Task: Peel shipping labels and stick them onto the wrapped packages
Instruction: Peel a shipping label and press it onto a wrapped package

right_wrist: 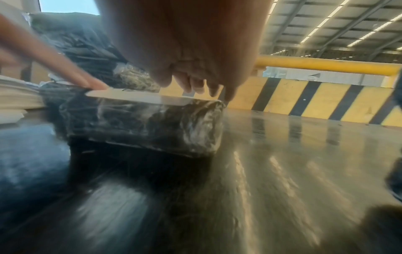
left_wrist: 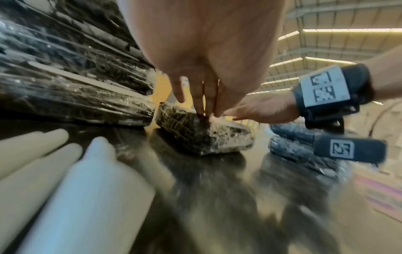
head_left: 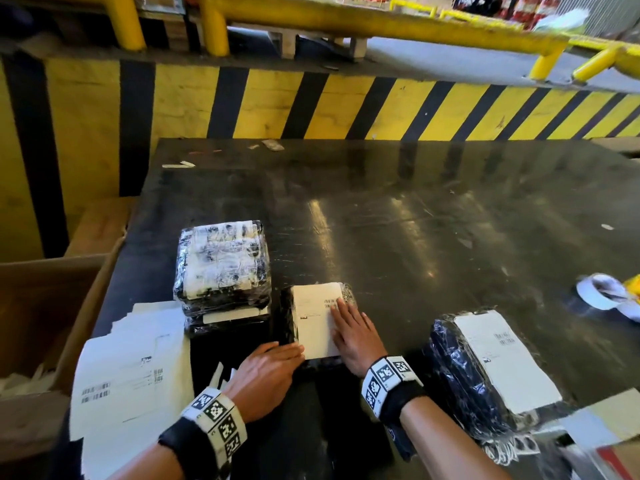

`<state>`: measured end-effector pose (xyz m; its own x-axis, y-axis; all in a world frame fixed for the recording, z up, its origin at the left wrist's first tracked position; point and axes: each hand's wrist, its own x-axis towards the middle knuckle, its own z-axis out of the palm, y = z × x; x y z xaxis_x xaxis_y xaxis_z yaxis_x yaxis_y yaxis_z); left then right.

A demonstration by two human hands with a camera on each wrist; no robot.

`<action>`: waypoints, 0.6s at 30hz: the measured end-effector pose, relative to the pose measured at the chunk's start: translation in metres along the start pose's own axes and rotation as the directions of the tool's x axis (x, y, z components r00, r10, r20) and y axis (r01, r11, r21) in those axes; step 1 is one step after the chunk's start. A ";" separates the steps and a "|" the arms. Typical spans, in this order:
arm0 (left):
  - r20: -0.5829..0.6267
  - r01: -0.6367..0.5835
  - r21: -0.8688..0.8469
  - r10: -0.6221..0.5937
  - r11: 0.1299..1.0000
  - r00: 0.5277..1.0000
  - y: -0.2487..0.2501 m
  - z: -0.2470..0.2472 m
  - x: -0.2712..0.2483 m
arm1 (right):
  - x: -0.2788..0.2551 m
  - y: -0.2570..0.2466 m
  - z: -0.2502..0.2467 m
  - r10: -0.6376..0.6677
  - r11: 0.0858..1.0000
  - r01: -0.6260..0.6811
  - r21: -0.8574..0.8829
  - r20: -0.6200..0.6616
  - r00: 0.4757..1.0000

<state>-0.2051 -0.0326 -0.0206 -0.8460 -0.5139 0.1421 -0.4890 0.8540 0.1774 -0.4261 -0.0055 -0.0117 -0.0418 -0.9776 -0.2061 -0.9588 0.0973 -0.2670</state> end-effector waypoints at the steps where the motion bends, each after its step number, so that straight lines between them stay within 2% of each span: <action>1: -0.011 0.018 -0.025 -0.018 1.000 1.000 -0.001 -0.002 0.009 | 0.005 -0.001 0.000 -0.018 1.000 0.018 -0.010 0.008 1.000; 3: 0.018 0.040 0.002 -0.040 0.999 0.999 0.003 -0.006 0.029 | 0.012 0.000 0.004 -0.040 0.999 0.040 -0.032 0.009 0.999; 6: 0.187 0.095 0.102 -0.113 0.990 0.976 0.003 0.002 0.052 | 0.018 0.007 0.014 -0.071 0.997 0.071 -0.037 0.001 0.997; 7: 0.228 0.127 0.091 -0.145 0.988 0.963 0.004 0.005 0.051 | 0.018 0.010 0.016 -0.081 0.996 0.081 -0.036 0.005 0.997; 9: 0.184 0.154 0.097 -0.169 0.983 0.968 0.002 0.007 0.041 | 0.019 0.013 0.016 -0.101 0.994 0.102 -0.030 0.022 0.995; 13: 0.302 0.157 0.085 -0.175 0.984 0.937 -0.004 0.015 0.004 | 0.017 0.015 0.017 -0.119 0.993 0.119 -0.018 0.022 0.993; 15: 0.284 0.142 0.011 -0.139 0.990 0.949 -0.008 0.009 -0.001 | 0.014 0.015 0.015 -0.128 0.992 0.129 -0.003 0.035 0.991; 18: 0.171 0.104 0.049 -0.111 0.993 0.979 -0.008 -0.007 0.017 | 0.012 0.013 0.011 -0.142 0.990 0.142 0.003 0.065 0.988</action>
<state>-0.2142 -0.0494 -0.0130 -0.8105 -0.5838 -0.0472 -0.5839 0.7990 0.1433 -0.4361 -0.0142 -0.0279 0.1134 -0.9672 -0.2272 -0.9541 -0.0422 -0.2964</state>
